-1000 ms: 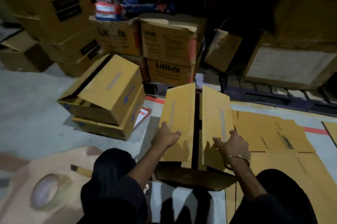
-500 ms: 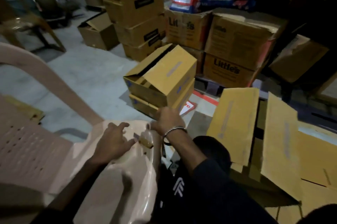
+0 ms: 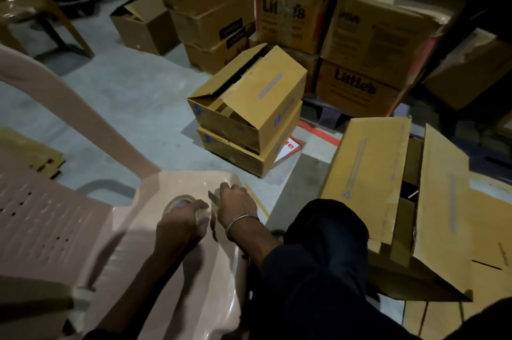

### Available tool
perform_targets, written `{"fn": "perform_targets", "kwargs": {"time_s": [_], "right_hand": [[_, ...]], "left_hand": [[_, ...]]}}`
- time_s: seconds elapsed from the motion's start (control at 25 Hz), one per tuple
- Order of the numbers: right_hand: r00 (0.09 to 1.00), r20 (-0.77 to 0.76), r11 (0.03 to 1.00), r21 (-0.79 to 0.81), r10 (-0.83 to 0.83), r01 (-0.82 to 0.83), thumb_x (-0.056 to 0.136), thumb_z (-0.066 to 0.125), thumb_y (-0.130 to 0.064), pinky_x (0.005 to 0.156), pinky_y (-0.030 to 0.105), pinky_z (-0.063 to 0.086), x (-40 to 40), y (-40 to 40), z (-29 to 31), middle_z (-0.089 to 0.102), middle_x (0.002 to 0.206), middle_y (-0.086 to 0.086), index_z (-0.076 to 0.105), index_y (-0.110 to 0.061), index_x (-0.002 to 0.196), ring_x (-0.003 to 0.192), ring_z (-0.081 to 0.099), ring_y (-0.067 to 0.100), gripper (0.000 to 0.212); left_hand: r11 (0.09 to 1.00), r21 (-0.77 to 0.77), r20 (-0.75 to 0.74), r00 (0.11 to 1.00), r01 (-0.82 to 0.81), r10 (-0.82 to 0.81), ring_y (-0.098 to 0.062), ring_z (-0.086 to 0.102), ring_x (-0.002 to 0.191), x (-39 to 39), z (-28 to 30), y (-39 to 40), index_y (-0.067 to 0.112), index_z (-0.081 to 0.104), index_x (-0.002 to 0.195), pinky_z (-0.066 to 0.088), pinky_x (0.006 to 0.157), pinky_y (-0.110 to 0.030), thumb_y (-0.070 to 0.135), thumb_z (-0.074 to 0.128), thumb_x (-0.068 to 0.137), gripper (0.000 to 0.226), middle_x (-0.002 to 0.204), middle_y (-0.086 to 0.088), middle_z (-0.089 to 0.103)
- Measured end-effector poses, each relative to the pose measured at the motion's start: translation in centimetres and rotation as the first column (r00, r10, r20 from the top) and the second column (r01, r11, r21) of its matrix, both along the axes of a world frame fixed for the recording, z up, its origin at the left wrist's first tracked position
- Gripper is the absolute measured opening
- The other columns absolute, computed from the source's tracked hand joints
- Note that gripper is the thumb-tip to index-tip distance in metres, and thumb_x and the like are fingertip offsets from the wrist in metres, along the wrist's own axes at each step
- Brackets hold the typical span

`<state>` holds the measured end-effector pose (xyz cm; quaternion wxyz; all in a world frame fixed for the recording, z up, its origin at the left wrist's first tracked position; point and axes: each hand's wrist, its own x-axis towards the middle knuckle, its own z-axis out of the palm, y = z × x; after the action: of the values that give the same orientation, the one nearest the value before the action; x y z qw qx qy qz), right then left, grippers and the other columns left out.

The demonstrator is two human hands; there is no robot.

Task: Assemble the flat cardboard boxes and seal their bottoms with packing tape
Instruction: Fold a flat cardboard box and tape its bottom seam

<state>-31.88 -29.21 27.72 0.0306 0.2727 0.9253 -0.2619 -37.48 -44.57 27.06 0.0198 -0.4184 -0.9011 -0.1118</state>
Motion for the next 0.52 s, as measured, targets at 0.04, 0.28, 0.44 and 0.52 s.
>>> {"fn": "perform_targets", "kwargs": {"time_s": [0.04,0.28,0.44,0.52], "right_hand": [[0.999,0.013,0.999,-0.027,-0.029,0.029,0.093,0.062,-0.011,0.093,0.046,0.053,0.0,0.0,0.1,0.063,0.124,0.022,0.054,-0.005,0.130,0.118,0.059,0.042,0.038],[0.968,-0.076,0.936,-0.283,-0.237,0.207,0.084,0.072,-0.017,0.090,0.039,0.057,2.5,3.8,3.3,0.071,0.111,0.017,0.072,-0.009,0.109,0.109,0.066,0.036,0.027],[0.884,-0.229,0.874,-0.380,-0.407,0.304,0.082,0.078,-0.027,0.084,0.038,0.059,6.6,9.8,8.3,0.075,0.102,0.010,0.075,-0.015,0.107,0.098,0.068,0.029,0.028],[0.817,-0.282,0.839,-0.386,-0.503,0.383,0.081,0.082,-0.029,0.079,0.032,0.055,10.0,13.8,10.6,0.075,0.103,0.006,0.076,-0.016,0.108,0.098,0.069,0.024,0.031]], "left_hand": [[1.000,0.023,-0.012,1.000,0.015,-0.015,-0.032,0.071,0.073,-0.1,0.1,0.1,0.016,0.079,0.096,0.058,0.061,-0.038,0.042,0.053,0.087,0.038,0.085,-0.007,0.074],[0.947,0.170,0.369,0.909,-0.272,0.195,-0.014,0.068,0.091,1.1,4.8,4.2,0.035,0.081,0.092,0.051,0.076,-0.029,0.028,0.074,0.092,0.010,0.100,0.016,0.076],[0.874,0.379,0.538,0.841,-0.304,0.059,-0.009,0.068,0.079,4.0,8.1,11.4,0.036,0.079,0.085,0.056,0.056,-0.021,0.034,0.077,0.089,0.005,0.088,0.004,0.077],[0.861,0.454,0.546,0.835,-0.229,-0.065,-0.011,0.070,0.083,5.6,9.2,16.5,0.034,0.079,0.085,0.060,0.070,-0.035,0.037,0.076,0.088,0.005,0.086,0.008,0.077]]}}
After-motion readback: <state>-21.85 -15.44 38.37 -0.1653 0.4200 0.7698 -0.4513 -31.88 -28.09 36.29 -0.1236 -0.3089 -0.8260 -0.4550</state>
